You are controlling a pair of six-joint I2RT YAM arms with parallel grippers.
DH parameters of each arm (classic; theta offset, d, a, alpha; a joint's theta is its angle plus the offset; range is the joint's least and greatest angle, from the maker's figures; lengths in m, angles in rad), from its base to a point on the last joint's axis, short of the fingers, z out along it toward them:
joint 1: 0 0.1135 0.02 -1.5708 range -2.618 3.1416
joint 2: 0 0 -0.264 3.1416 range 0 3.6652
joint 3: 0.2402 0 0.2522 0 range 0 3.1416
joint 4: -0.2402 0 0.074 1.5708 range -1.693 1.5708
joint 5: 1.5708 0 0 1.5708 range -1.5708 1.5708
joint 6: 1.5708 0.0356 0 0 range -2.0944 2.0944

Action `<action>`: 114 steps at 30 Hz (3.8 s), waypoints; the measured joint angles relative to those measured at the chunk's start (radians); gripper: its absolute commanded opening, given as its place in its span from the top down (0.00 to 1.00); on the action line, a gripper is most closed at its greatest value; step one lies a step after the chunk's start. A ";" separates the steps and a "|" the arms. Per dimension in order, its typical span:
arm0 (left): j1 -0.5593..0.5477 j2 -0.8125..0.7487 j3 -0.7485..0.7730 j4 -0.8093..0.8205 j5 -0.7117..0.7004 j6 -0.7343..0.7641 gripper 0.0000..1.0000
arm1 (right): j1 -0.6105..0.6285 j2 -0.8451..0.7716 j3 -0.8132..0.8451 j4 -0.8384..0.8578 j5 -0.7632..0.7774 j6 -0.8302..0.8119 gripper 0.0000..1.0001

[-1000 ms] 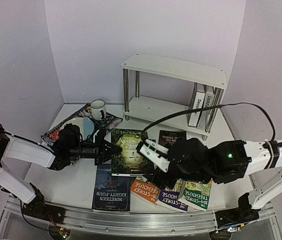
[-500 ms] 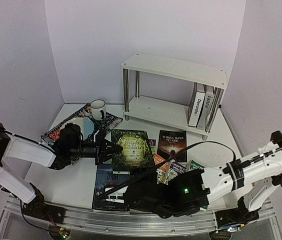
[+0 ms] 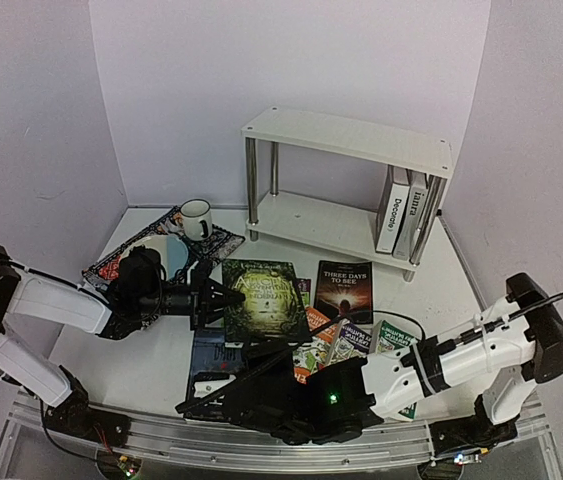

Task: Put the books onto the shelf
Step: Pass from the left arm to the right

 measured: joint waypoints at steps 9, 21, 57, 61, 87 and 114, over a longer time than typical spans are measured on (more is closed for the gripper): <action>0.002 0.000 0.000 0.000 0.001 -0.001 0.97 | 0.002 0.013 -0.060 0.186 0.066 -0.157 0.79; 0.007 0.000 0.000 0.000 0.002 0.004 0.81 | 0.007 0.025 -0.092 0.276 0.099 -0.230 1.00; 0.008 -0.055 0.008 0.000 0.034 -0.002 1.00 | -0.014 -0.076 -0.373 0.811 0.095 -0.507 0.36; 0.008 -0.064 0.007 0.000 0.033 -0.009 1.00 | -0.046 0.033 -0.354 1.001 0.102 -0.665 0.40; 0.015 -0.069 -0.008 -0.018 0.005 -0.002 1.00 | -0.085 0.172 -0.273 1.215 0.137 -1.041 0.45; 0.008 -0.084 -0.015 0.036 -0.008 0.004 0.14 | -0.106 0.102 -0.330 1.210 0.138 -1.002 1.00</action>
